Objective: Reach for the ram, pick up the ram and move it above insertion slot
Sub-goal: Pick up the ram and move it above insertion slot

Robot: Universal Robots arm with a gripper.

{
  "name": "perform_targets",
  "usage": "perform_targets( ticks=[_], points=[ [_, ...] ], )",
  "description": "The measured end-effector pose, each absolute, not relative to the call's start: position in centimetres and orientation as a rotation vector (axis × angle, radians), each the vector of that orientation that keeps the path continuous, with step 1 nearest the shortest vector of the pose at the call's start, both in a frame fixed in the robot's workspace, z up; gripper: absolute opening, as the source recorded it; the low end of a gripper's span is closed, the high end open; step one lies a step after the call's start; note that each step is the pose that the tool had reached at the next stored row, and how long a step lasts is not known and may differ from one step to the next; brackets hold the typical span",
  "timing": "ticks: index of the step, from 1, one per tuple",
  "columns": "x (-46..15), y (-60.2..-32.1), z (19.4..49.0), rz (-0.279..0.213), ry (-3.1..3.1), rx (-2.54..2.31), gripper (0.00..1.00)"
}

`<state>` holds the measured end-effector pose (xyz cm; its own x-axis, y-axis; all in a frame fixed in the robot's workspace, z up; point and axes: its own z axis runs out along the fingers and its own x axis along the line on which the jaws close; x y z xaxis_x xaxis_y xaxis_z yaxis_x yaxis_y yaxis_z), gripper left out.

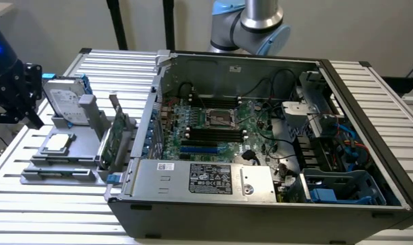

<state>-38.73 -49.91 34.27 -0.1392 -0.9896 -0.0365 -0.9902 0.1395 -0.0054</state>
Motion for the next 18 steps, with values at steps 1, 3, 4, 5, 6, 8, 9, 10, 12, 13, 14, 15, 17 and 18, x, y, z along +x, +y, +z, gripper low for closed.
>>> perform_targets(
  ticks=[1,3,4,5,6,8,9,10,12,13,14,15,17,18],
  points=[
    [-38.73,-49.91,34.22,0.032,2.329,-2.061,0.11],
    [-38.73,-49.9,34.13,0.035,2.291,-2.102,0.11],
    [-38.73,-49.91,34.09,0.036,2.27,-2.125,0.11],
    [-38.73,-49.9,34.05,0.037,2.251,-2.145,0.11],
    [-38.73,-49.91,34.02,0.037,2.232,-2.165,0.11],
    [-38.74,-49.91,33.96,0.038,2.193,-2.205,0.11],
    [-38.73,-49.91,33.93,0.039,2.173,-2.225,0.11],
    [-38.73,-49.9,33.91,0.04,2.153,-2.244,0.11],
    [-38.8,-49.91,33.88,0.04,2.123,-2.272,0.11],
    [-38.79,-49.91,33.88,0.04,2.123,-2.273,0.11],
    [-38.79,-49.91,33.88,0.04,2.123,-2.273,0.11],
    [-38.79,-49.91,33.88,0.04,2.123,-2.273,0.11],
    [-38.79,-49.91,33.89,0.04,2.123,-2.273,0.11],
    [-38.79,-49.91,33.89,0.04,2.123,-2.273,0.11]
  ],
)
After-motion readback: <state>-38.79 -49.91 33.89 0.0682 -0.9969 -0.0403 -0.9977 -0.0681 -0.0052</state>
